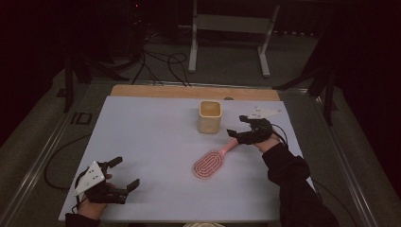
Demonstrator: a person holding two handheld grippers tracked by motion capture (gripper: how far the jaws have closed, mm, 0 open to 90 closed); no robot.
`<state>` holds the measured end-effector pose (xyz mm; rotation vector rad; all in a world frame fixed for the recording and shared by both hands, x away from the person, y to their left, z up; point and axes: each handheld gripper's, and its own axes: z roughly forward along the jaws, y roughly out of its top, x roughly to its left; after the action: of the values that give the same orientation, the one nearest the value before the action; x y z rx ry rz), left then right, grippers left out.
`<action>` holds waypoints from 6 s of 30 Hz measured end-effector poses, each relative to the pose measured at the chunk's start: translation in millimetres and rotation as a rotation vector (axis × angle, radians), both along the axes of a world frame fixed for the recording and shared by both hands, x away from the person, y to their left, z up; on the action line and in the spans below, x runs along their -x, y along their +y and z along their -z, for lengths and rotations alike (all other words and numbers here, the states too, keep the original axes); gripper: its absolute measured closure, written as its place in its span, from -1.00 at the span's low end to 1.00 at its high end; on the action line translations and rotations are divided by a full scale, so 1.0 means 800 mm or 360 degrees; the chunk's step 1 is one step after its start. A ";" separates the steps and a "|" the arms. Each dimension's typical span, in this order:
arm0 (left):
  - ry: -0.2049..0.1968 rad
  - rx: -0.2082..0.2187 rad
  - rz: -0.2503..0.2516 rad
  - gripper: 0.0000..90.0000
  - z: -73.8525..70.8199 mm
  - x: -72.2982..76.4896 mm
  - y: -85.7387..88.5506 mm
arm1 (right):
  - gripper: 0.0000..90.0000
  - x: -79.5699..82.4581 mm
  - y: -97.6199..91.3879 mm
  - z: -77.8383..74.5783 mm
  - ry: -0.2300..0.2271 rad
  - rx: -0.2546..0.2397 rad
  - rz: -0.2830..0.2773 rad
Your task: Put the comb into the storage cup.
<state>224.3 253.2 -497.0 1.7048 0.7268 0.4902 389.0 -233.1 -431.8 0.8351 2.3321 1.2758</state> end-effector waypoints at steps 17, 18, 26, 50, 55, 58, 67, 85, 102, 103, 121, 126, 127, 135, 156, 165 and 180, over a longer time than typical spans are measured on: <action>0.0005 0.0002 0.0006 -1.00 0.001 -0.001 0.000 | -0.13 -0.030 0.014 0.034 0.0108 0.0140 -0.0006; 0.0005 0.0004 0.0006 -1.00 0.001 -0.001 0.000 | -0.06 -0.033 0.015 0.039 0.0118 0.0168 -0.0006; 0.0007 0.0001 0.0007 -1.00 0.001 -0.001 0.000 | 0.40 -0.042 0.018 0.052 0.0150 0.0257 0.0041; 0.0016 -0.0001 0.0007 -1.00 0.002 -0.002 0.000 | 1.00 -0.050 0.024 0.076 0.0251 0.0508 -0.0020; 0.0018 -0.0002 0.0006 -1.00 0.002 -0.002 0.000 | 1.00 -0.048 0.020 0.078 0.0272 0.0539 -0.0039; 0.0019 -0.0002 0.0006 -1.00 0.002 -0.003 0.000 | 1.00 -0.046 0.015 0.077 0.0284 0.0549 -0.0048; 0.0019 -0.0004 0.0006 -1.00 0.002 -0.002 0.000 | 1.00 -0.033 0.011 0.077 0.0291 0.0587 -0.0096; 0.0017 -0.0016 0.0005 -1.00 0.002 -0.002 -0.001 | 1.00 -0.001 -0.011 0.079 0.0340 0.0628 -0.0160; 0.0019 -0.0014 0.0006 -1.00 0.002 -0.002 -0.002 | 1.00 0.049 -0.026 0.080 0.0378 0.0594 -0.0212; 0.0019 -0.0016 0.0005 -1.00 0.002 -0.002 -0.002 | 1.00 0.053 -0.026 0.080 0.0389 0.0590 -0.0208; 0.0019 -0.0014 0.0003 -1.00 0.002 -0.002 -0.002 | 1.00 0.099 -0.025 0.080 0.0385 0.0532 -0.0191; 0.0018 -0.0010 0.0002 -1.00 0.001 -0.002 -0.002 | 1.00 0.108 -0.023 0.080 0.0403 0.0515 -0.0179; 0.0019 -0.0010 0.0003 -1.00 0.001 -0.002 -0.002 | 1.00 0.110 -0.023 0.080 0.0405 0.0512 -0.0174; 0.0019 -0.0014 0.0005 -1.00 0.001 -0.002 -0.002 | 1.00 0.119 -0.021 0.080 0.0417 0.0501 -0.0149; 0.0017 -0.0022 0.0009 -1.00 0.001 -0.002 -0.003 | 1.00 0.125 -0.031 0.026 0.0311 0.0487 0.0065; 0.0017 -0.0021 0.0012 -1.00 0.001 -0.002 -0.003 | 0.77 0.135 -0.015 0.000 0.0312 0.0493 0.0018; 0.0019 -0.0016 0.0015 -1.00 0.001 -0.002 -0.003 | -0.29 0.137 0.008 0.000 0.0396 0.0598 -0.0004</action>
<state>225.7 251.2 -497.7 1.7209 0.7255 0.4785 279.8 -226.3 -432.0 0.9012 2.6490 0.7274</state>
